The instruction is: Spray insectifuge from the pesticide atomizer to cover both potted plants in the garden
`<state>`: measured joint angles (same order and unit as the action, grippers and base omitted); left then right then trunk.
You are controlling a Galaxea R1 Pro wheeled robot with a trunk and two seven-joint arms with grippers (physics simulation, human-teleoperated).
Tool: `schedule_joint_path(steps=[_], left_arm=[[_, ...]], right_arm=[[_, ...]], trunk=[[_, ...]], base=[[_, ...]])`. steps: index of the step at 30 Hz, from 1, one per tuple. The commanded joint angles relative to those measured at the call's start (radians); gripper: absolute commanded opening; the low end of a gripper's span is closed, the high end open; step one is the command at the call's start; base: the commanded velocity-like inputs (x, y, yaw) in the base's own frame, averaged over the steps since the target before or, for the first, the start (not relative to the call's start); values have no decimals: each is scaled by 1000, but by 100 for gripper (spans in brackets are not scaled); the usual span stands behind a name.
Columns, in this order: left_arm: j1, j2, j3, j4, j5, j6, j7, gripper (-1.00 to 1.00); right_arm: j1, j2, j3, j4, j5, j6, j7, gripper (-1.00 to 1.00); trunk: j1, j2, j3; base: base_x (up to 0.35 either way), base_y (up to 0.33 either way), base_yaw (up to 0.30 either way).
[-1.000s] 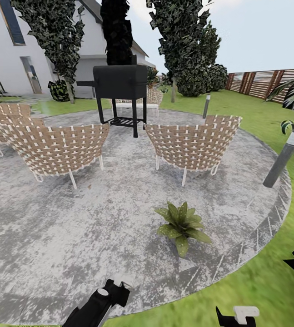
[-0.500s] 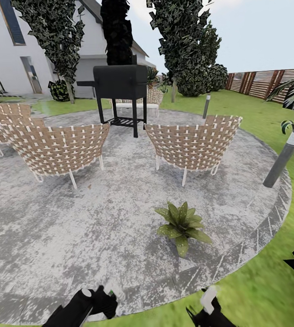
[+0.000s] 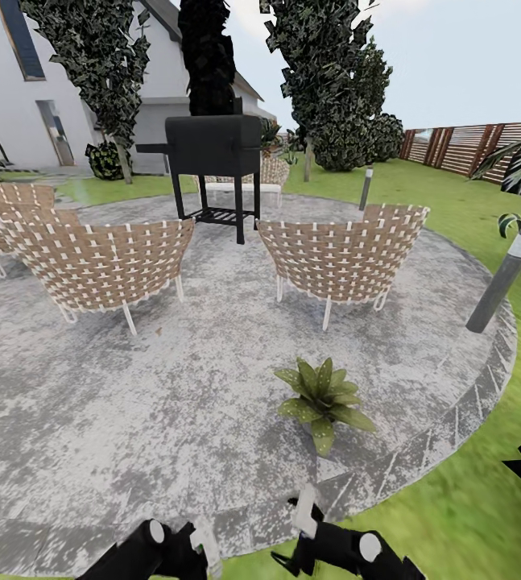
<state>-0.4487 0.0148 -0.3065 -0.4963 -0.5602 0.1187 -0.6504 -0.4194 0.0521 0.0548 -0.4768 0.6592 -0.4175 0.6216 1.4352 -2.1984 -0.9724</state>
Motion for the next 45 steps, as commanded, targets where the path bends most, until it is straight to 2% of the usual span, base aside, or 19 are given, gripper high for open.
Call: schedule_joint_path(steps=[1, 5, 6, 7, 10, 13, 15, 25, 33, 39, 45], left_arm=[[-3, -3, -12, -5, -18, 7, -17, -100], [-6, -11, -11, -20, -123, -1, -100, -100], [-8, -13, -10, -23, -136, -4, -113, -100], [-8, -13, -10, -25, -140, -8, -119, -100], [-10, -13, -10, -38, -147, -65, -128, -100], [-16, -18, -9, -41, -146, -83, -130, -100], [-27, -23, -9, -42, -146, -86, -129, -100], [-33, -77, -9, -42, -152, -87, -119, -100], [-33, -80, -9, -42, -146, -88, -117, -100], [-33, -100, -8, -44, -142, -88, -113, -100], [-32, -105, 1, -80, -138, -87, -106, -100]], right_arm=[[-4, 4, 46, -66, 11, 74, 90, 100], [-5, 5, 88, -117, 11, 117, 145, 100], [-5, 5, 92, -120, 11, 119, 148, 100], [-5, 5, 93, -121, 11, 120, 149, -100], [-6, 5, 95, -125, 11, 121, 158, -100], [-6, 5, 96, -127, 11, 121, 181, -100], [-14, 5, 96, -128, 11, 121, 202, -100], [-45, 6, 96, -132, 10, 121, 260, -100], [-47, 16, 95, -160, 8, 121, 288, -100], [-47, 17, 95, -160, 8, 121, 288, -100], [-47, 17, 94, -161, 8, 121, 287, -100]], trunk=[[0, 0, -1], [0, 0, -1], [0, 0, -1], [0, 0, -1], [0, 0, -1], [0, 0, -1], [0, 0, -1], [0, 0, -1], [0, 0, -1], [0, 0, -1], [0, 0, -1]], base=[[0, 0, 0], [0, 0, 0], [0, 0, 0], [0, 0, 0], [0, 0, 0], [0, 0, 0], [0, 0, 0], [0, 0, 0], [0, 0, 0], [0, 0, 0], [0, 0, 0]])
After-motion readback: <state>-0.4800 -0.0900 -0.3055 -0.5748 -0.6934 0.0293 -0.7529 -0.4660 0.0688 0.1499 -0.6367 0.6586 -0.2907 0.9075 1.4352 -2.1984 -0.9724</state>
